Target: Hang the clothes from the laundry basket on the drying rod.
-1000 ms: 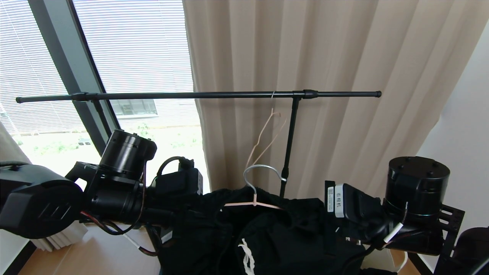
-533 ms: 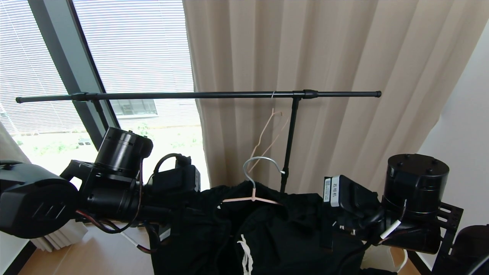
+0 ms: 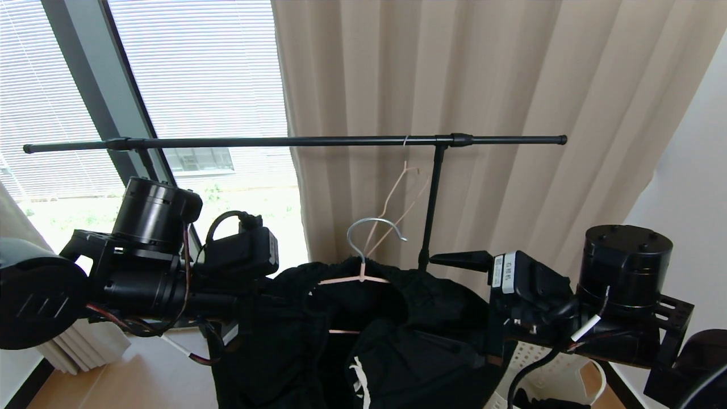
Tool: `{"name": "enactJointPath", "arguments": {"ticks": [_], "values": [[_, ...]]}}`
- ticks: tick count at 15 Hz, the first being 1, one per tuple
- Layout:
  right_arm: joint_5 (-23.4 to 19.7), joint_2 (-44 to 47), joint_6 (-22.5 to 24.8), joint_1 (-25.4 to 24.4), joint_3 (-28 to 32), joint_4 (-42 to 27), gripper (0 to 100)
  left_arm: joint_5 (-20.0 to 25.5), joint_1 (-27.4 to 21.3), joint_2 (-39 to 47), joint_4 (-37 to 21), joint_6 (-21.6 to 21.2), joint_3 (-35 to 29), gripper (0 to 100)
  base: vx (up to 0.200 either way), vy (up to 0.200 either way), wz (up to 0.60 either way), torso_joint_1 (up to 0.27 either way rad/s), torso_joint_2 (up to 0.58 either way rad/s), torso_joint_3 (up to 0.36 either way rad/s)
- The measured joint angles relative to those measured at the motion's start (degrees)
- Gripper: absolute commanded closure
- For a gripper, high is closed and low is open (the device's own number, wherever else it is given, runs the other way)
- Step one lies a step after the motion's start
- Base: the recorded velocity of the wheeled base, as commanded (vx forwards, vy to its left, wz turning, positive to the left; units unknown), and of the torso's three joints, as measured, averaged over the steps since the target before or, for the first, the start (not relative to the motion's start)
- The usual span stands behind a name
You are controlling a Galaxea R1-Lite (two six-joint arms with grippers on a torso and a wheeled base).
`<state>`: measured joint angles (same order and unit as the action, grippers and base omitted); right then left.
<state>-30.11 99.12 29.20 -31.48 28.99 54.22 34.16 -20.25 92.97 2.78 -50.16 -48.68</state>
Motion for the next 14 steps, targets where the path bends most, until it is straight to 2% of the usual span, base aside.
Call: {"name": "enactJointPath", "arguments": {"ticks": [2,6,9,12,14], "values": [[-1.63,-0.56,-0.05,0.8,0.0,-0.09,0,0.07,1.27,-1.18,0.0,0.24,0.37,100,0.0,0.0,0.0,0.0,0.0,0.0],[-8.03,-2.32,-0.18,2.68,-0.22,-0.61,0,0.16,3.24,-3.0,0.0,0.52,1.19,100,0.0,0.0,0.0,0.0,0.0,0.0],[-14.73,-2.21,-0.2,6.84,-0.22,-0.63,0,0.95,5.23,-4.44,0.0,0.62,1.27,100,0.0,0.0,0.0,0.0,0.0,0.0],[-16.45,-0.33,-0.13,10.48,0.69,-0.44,0,3.43,7.22,-5.81,-0.05,0.63,1.57,100,0.0,0.0,0.0,0.0,0.0,0.0],[-16.77,1.43,3.04,12.0,0.85,-0.5,0,3.72,9.39,-7.08,-0.1,0.66,1.68,100,0.0,0.0,0.0,0.0,0.0,0.0]]}}
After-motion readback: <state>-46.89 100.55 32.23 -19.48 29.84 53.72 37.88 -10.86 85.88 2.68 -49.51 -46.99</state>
